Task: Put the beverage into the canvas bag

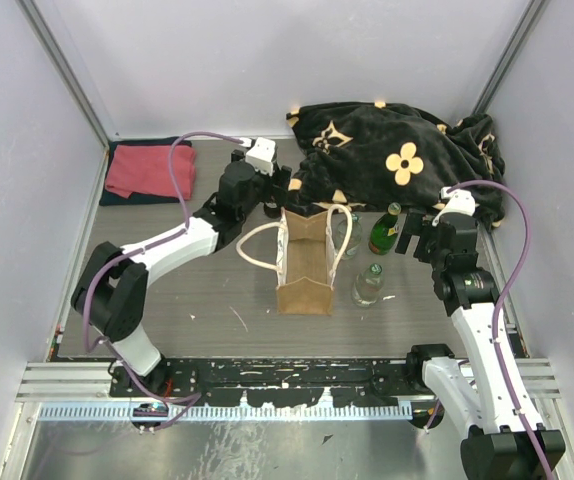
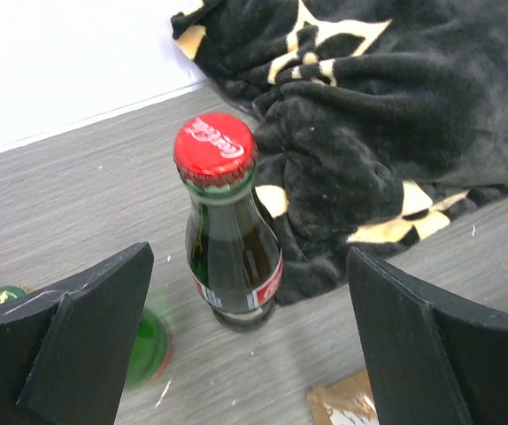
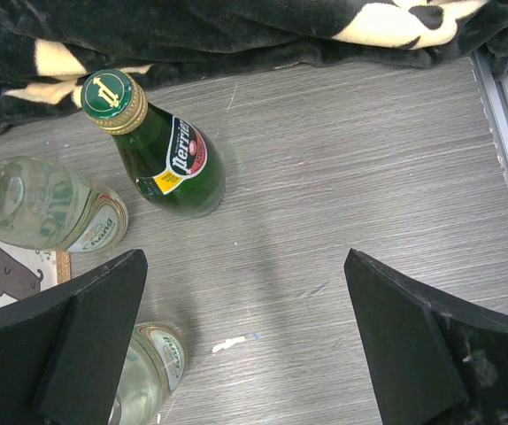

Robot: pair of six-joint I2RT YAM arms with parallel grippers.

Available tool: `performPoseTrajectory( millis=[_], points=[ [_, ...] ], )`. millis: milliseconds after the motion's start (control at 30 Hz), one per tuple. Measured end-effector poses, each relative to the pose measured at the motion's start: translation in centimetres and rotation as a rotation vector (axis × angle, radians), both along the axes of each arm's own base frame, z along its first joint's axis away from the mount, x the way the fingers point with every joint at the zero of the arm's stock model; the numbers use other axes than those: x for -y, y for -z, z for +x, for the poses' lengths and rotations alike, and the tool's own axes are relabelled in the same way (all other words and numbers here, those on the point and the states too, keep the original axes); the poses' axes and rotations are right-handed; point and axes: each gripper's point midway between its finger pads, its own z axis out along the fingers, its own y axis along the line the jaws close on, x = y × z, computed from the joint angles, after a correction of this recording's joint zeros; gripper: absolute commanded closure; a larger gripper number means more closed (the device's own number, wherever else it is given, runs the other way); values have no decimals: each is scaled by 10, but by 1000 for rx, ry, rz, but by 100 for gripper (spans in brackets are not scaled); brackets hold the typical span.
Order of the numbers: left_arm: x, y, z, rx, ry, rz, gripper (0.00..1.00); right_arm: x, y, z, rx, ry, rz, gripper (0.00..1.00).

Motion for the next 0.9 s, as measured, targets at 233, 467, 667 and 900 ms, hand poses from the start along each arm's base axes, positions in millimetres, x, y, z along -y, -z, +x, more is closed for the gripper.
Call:
performPoseTrajectory(
  millis=[233,467,667,900],
  points=[
    [1,2,26,13,-27,-18,2,0,0,0,-1,0,-1,0],
    [6,15,45,12,-41,-33,11,1,3,1,-11,5,-4,0],
    [11,26,52,5,-44,-49,40,2,5,1,-17,9,-7,0],
    [13,19,58,47,-43,-74,91,2,7,0,-23,10,-9,0]
  ],
)
